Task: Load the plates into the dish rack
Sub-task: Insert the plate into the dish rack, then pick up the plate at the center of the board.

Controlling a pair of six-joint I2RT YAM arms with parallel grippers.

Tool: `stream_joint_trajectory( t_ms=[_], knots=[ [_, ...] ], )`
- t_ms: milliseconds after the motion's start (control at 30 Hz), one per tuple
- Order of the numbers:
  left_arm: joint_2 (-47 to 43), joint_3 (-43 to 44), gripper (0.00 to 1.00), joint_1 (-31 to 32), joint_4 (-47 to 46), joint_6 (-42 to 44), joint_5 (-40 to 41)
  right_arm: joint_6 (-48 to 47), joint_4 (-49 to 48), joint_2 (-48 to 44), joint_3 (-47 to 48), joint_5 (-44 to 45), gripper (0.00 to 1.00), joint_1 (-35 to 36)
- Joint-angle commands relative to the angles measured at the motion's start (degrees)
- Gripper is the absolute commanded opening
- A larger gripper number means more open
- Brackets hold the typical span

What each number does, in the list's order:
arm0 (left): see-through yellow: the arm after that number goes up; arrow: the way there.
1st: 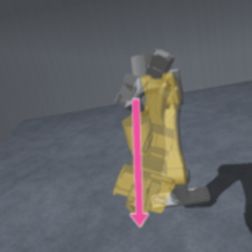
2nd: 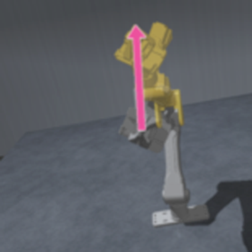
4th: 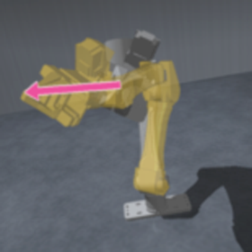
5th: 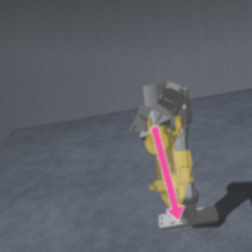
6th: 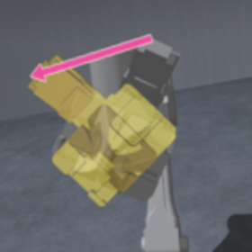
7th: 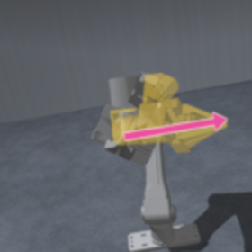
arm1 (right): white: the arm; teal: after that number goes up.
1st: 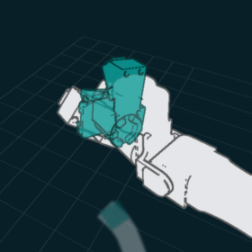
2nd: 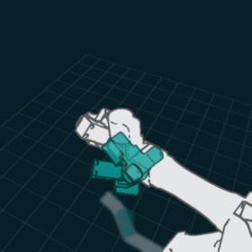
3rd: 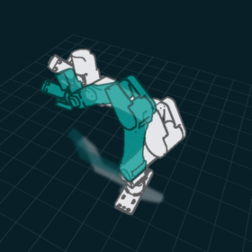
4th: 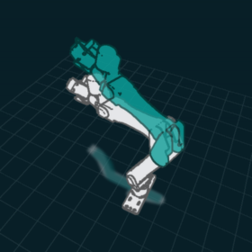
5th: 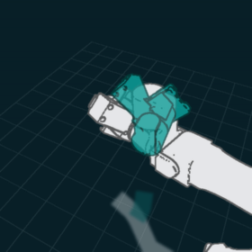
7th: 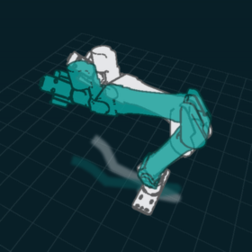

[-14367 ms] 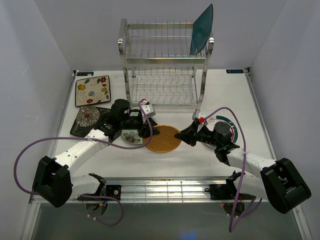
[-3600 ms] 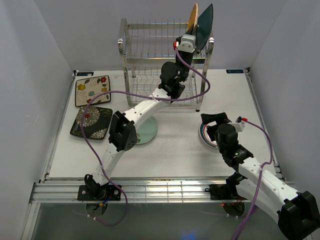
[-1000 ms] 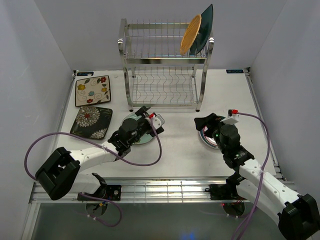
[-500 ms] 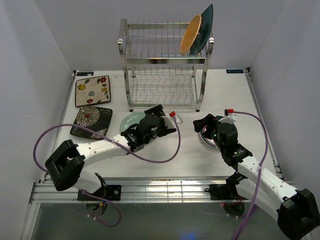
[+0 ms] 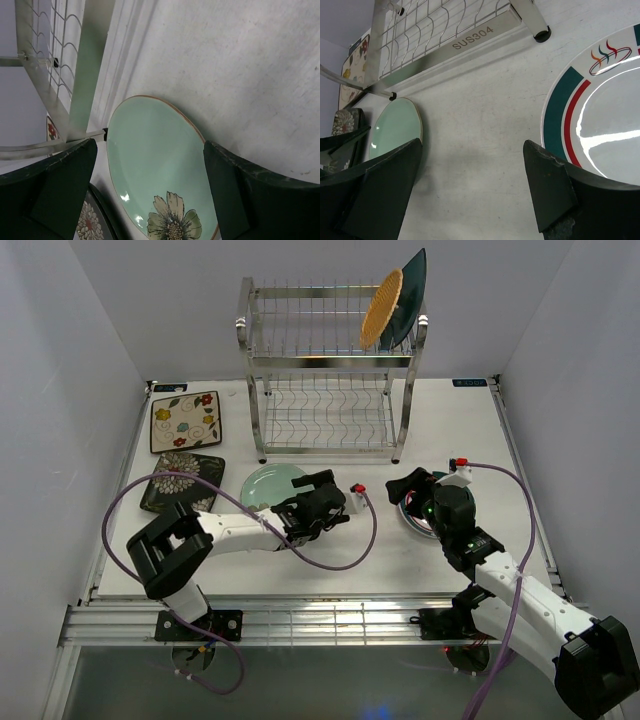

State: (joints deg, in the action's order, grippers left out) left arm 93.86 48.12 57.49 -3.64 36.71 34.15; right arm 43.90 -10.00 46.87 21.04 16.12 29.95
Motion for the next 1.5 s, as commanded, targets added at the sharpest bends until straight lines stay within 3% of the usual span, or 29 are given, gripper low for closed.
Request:
stream_joint_trajectory(
  t_ms=[0,467,700,833,1067,1267,1300,1400,1467],
  knots=[
    [-1.7,5.5,0.98,0.0,8.8,-6.5,-0.7,0.2,-0.9,0.1,2.6,0.1,0.88,-0.2],
    [-4.9,3.4,0.98,0.0,16.7,-7.6,-5.0,0.7,-0.5,-0.2,2.4,0.3,0.88,-0.2],
    [-2.6,2.0,0.98,0.7,17.3,-6.0,-1.2,1.0,-0.4,-0.4,2.7,0.2,0.88,-0.2],
    [-1.1,-1.3,0.98,0.8,11.6,-2.4,4.0,1.1,0.0,-1.0,2.6,0.2,0.88,-0.2],
    [1.6,-1.8,0.95,1.0,11.4,-2.1,4.4,1.1,0.4,-1.6,2.4,0.9,0.88,-0.2],
    [5.9,-2.1,0.82,1.0,11.0,-1.5,5.0,1.6,0.7,-1.9,2.3,1.4,0.88,-0.2],
    [6.3,-2.0,0.74,1.0,11.0,-1.4,4.9,1.7,0.7,-2.0,2.4,1.5,0.88,-0.2],
    [7.6,-2.1,0.63,1.0,10.2,-0.9,5.1,1.6,0.9,-2.3,2.3,1.8,0.88,-0.2],
    [8.3,-2.3,0.51,1.0,9.5,-0.5,5.6,1.7,0.9,-2.5,2.3,1.8,0.88,-0.2]
  ],
)
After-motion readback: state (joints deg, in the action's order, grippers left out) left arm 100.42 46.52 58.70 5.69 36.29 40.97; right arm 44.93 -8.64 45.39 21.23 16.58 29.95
